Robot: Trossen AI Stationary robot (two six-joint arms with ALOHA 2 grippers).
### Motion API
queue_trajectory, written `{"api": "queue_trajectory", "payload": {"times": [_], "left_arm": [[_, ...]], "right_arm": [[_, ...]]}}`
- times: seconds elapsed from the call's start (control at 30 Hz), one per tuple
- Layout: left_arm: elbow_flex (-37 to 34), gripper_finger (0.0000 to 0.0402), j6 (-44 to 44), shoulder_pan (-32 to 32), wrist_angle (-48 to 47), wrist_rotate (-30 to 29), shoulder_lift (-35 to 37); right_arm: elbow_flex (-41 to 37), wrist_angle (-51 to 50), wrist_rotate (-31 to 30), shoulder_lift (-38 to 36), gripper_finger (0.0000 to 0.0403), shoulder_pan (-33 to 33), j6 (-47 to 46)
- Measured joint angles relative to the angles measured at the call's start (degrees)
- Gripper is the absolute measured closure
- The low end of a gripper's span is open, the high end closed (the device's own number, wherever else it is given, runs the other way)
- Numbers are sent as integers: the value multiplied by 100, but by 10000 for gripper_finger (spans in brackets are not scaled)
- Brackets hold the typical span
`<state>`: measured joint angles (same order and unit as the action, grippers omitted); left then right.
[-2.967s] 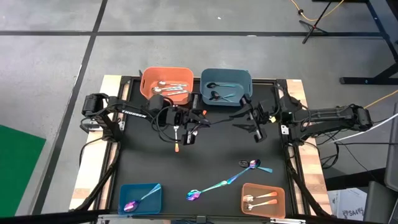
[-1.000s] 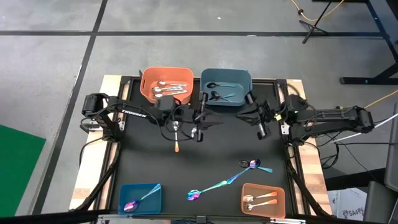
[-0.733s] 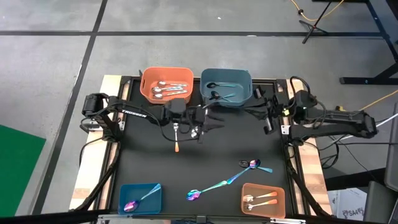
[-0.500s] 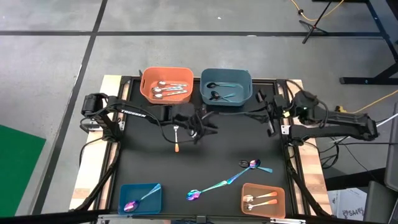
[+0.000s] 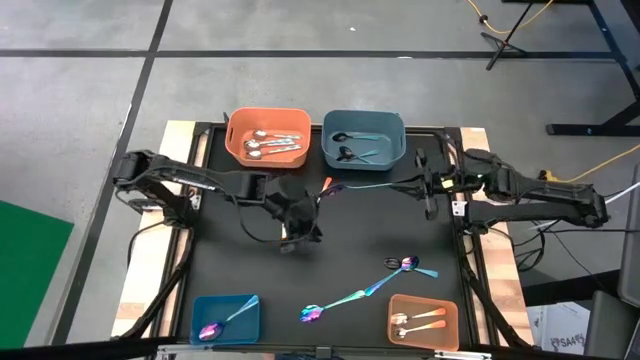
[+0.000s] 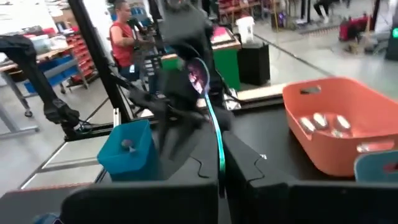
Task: Sort silverware by color (type)
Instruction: Put the purple spoon into the bottom blue bin
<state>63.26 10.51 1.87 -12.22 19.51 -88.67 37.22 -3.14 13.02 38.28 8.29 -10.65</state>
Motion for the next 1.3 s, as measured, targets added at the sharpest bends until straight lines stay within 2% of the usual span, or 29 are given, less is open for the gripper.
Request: {"api": "queue_trajectory", "payload": {"times": [0.13,0.33,0.53,0.63,0.9,1.1,1.3], "left_arm": [[2,321,8,257,221,-184,375],[2,321,17,493,992,-924,798],[10,321,141,450,1713,-1752,1004],[7,321,141,375,1848,-1973,1006],[4,321,141,153,1672,-2329,947],[4,321,190,53,1061,-2389,873],[2,321,502,44,510,-2469,686]], "right_arm": [[1,-247,-47,235,403,-1,-288],[1,-270,6,781,403,-2,-640],[112,-311,170,1495,403,-5,-875],[327,-299,308,1879,403,-7,-884],[1142,-297,355,2879,403,-7,-853],[1630,-304,775,3478,403,-7,-782],[1851,-308,867,3856,403,-7,-663]]}}
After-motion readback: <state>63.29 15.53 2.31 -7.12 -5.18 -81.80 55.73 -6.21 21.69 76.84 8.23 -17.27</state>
